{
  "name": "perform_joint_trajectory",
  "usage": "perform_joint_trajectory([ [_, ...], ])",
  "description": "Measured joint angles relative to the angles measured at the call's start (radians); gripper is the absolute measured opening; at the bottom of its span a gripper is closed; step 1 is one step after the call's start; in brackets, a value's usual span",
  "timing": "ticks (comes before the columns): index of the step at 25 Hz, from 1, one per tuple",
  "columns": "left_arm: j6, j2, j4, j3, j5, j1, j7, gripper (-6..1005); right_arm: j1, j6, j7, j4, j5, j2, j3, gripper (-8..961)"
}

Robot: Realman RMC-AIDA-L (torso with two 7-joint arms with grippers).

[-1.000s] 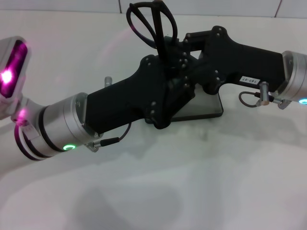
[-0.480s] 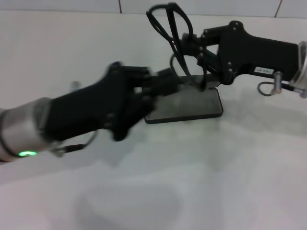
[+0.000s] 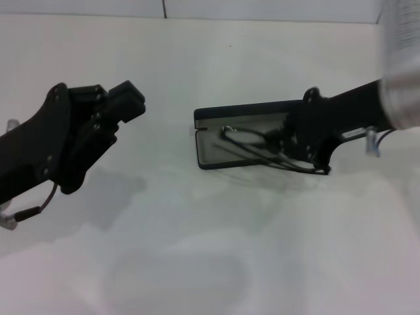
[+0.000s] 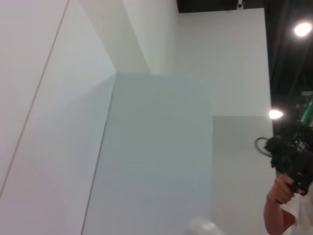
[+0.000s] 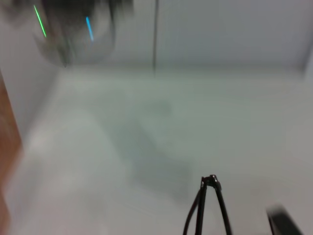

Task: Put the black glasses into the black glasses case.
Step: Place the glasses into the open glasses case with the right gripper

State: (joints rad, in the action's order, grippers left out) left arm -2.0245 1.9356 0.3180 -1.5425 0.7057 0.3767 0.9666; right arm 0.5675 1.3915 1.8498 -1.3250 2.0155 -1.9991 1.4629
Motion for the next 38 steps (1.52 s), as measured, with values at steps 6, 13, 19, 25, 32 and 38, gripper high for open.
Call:
perform_joint_trajectory([
  [6, 0.004, 0.008, -0.008, 0.001, 0.010, 0.001, -0.006, 61, 0.110, -0.042, 0.172, -0.019, 0.315, -0.024, 0.172, 67],
  [13, 0.005, 0.011, -0.010, 0.001, 0.010, -0.009, -0.006, 61, 0.155, -0.132, 0.213, -0.030, 0.408, -0.028, 0.302, 67],
  [19, 0.005, 0.013, -0.010, 0.001, 0.003, -0.010, -0.006, 62, 0.154, -0.267, 0.238, -0.017, 0.484, -0.028, 0.401, 66],
  [25, 0.007, 0.012, -0.010, 0.001, 0.000, 0.001, -0.006, 62, 0.150, -0.405, 0.242, 0.038, 0.517, -0.029, 0.473, 67],
  [32, 0.009, 0.017, -0.010, 0.023, 0.009, 0.002, -0.006, 62, 0.153, -0.464, 0.242, 0.066, 0.555, -0.029, 0.505, 66],
  [38, 0.013, 0.019, -0.012, 0.025, 0.009, 0.002, -0.006, 63, 0.154, -0.482, 0.240, 0.070, 0.568, -0.029, 0.523, 67],
])
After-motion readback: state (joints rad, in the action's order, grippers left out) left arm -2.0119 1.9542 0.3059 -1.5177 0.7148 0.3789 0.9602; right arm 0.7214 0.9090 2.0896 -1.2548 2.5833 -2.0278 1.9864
